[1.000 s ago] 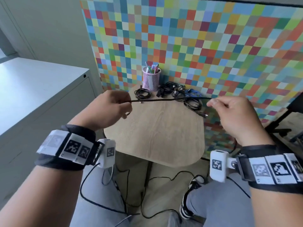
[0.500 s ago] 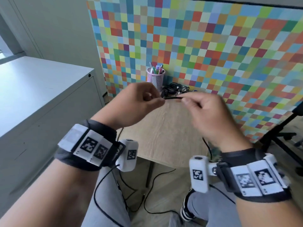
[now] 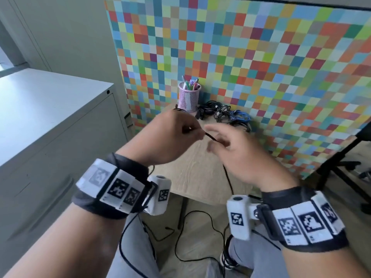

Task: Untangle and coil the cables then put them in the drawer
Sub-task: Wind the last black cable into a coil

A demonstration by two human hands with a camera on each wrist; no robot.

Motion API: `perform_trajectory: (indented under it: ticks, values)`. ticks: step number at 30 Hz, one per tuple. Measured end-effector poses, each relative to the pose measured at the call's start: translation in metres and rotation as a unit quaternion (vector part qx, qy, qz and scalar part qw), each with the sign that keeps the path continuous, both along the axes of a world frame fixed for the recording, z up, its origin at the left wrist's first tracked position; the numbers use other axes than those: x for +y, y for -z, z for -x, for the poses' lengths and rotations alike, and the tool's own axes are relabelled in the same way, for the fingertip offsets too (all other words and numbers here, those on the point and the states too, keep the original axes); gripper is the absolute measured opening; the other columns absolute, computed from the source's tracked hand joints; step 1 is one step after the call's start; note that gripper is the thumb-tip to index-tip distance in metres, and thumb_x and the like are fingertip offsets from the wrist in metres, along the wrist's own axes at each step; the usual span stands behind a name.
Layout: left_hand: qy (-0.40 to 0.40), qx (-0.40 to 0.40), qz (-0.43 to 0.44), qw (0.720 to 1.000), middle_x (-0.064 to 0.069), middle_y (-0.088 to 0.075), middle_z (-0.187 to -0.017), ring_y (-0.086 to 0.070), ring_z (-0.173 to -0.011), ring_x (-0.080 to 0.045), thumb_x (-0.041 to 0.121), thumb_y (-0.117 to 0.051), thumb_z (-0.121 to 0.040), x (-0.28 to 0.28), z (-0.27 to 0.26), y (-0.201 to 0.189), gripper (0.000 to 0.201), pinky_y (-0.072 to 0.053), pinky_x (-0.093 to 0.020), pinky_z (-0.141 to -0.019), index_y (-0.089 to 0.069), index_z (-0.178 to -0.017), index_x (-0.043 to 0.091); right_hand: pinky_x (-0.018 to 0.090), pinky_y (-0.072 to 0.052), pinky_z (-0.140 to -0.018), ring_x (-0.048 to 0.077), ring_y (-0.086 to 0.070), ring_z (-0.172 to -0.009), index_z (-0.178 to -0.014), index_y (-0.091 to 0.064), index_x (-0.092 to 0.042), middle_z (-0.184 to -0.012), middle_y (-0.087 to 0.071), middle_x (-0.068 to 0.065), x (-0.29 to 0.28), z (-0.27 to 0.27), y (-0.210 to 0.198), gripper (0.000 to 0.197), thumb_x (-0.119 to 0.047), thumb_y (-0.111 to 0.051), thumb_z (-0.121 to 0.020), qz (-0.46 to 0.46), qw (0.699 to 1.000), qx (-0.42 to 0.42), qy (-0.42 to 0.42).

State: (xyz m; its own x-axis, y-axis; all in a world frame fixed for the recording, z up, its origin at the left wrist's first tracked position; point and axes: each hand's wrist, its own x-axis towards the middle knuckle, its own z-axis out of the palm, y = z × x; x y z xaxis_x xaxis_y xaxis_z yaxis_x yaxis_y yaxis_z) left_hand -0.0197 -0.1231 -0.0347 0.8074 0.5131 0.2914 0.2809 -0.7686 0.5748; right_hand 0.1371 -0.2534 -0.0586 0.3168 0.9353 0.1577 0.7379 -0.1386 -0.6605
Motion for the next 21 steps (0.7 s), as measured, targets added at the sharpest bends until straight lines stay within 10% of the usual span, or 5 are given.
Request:
perform_trajectory:
  ticks: [3,12,17,21]
  values:
    - [0.007,-0.065,0.038,0.997,0.006,-0.069,-0.075,-0.046,-0.055,-0.009,0.027,-0.062,-0.100,-0.011,-0.010,-0.001,0.009,-0.038,-0.028,-0.055,-0.061,-0.097,0.019,0.037,-0.046,-0.061,0.009,-0.056,-0.060,-0.091,-0.070,-0.026,-0.066,-0.060,-0.010,0.008,0.006,-0.011,0.022,-0.023,-0.054,-0.106,-0.086,0.996,0.012,-0.010]
    - [-0.023,-0.002,0.215,0.976,0.006,-0.045,-0.060,-0.042,-0.057,-0.014,0.058,-0.057,-0.097,0.035,0.047,0.023,0.053,-0.042,-0.039,-0.064,-0.060,-0.070,0.012,0.029,-0.031,-0.054,0.002,-0.039,-0.046,-0.099,-0.078,-0.028,-0.050,-0.048,-0.023,-0.045,-0.082,-0.035,0.026,-0.024,-0.052,-0.102,-0.268,0.938,0.109,0.189]
    - [-0.066,-0.089,0.196,0.974,-0.004,-0.045,-0.071,-0.045,-0.060,-0.010,0.031,-0.053,-0.105,0.036,0.052,0.021,0.029,-0.047,-0.025,-0.059,-0.064,-0.086,0.012,0.007,-0.036,-0.058,-0.001,-0.059,-0.058,-0.129,-0.069,-0.036,-0.077,-0.068,-0.026,-0.052,-0.069,-0.018,0.037,-0.012,-0.055,-0.104,-0.035,0.985,-0.028,0.167]
    - [-0.015,-0.059,0.112,0.992,0.001,-0.055,-0.071,-0.059,-0.061,-0.011,0.029,-0.053,-0.105,0.011,0.031,0.005,0.019,-0.059,-0.030,-0.061,-0.066,-0.091,0.023,0.015,-0.033,-0.106,-0.002,-0.051,-0.129,-0.154,-0.046,-0.032,-0.150,-0.051,-0.012,-0.034,-0.024,-0.014,0.060,-0.024,-0.065,-0.098,-0.010,0.995,-0.083,0.058]
